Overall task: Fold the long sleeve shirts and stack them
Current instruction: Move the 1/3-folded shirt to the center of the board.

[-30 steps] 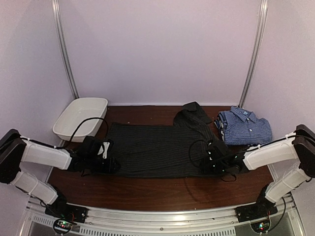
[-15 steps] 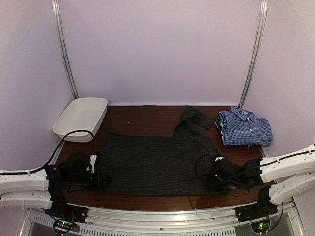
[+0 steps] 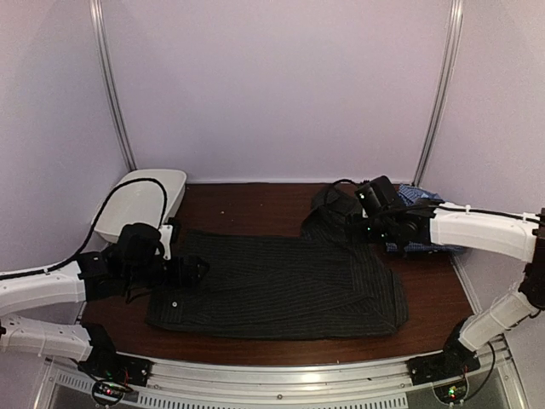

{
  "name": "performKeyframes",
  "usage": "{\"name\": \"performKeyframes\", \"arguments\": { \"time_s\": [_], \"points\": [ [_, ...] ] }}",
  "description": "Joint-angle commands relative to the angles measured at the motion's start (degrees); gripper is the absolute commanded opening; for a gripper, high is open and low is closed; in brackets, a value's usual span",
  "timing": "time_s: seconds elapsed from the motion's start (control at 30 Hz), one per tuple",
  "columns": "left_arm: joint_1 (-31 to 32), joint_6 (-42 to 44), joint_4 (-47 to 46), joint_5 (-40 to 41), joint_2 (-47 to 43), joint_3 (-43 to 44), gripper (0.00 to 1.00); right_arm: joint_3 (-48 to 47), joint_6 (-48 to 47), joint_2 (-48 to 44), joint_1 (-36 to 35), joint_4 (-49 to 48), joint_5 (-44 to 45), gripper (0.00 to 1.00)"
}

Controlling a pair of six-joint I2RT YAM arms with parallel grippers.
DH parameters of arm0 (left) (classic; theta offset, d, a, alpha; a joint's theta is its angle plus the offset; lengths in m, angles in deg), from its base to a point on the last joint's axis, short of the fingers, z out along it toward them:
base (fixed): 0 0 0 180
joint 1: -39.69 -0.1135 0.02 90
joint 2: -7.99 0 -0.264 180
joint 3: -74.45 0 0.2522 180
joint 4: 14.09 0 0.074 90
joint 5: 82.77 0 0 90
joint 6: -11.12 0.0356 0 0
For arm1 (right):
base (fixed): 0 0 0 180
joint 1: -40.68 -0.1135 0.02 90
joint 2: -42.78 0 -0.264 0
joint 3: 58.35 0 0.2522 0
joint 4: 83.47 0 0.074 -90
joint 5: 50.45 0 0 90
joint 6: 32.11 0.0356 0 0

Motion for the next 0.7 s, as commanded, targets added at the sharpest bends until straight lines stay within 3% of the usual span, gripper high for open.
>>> {"name": "performKeyframes", "arguments": {
  "time_s": [0.0,0.2,0.4,0.5,0.67],
  "points": [
    [-1.74,6.07,-3.29,1.32,4.72,6.99,0.98,-11.09,-13.33,11.49,5.86,-2.25,-4.31,0.71],
    [-2.61,9.90,-1.35,-0.66,15.07,16.18,0.98,-25.49,-18.53,27.52,10.00,0.15,-8.85,0.76],
    [-2.83,11.44,-3.87,-3.51,20.79,19.03,0.98,-34.74,-20.95,38.59,12.60,1.39,-12.87,0.69],
    [-2.83,11.83,-4.18,-4.57,23.55,20.00,0.98,-35.24,-21.09,41.12,14.39,0.91,-13.39,0.57],
    [-2.87,12.06,-4.55,-5.31,26.56,19.93,0.98,-26.88,-19.63,36.27,17.44,-4.15,-14.58,0.22]
  ]
}}
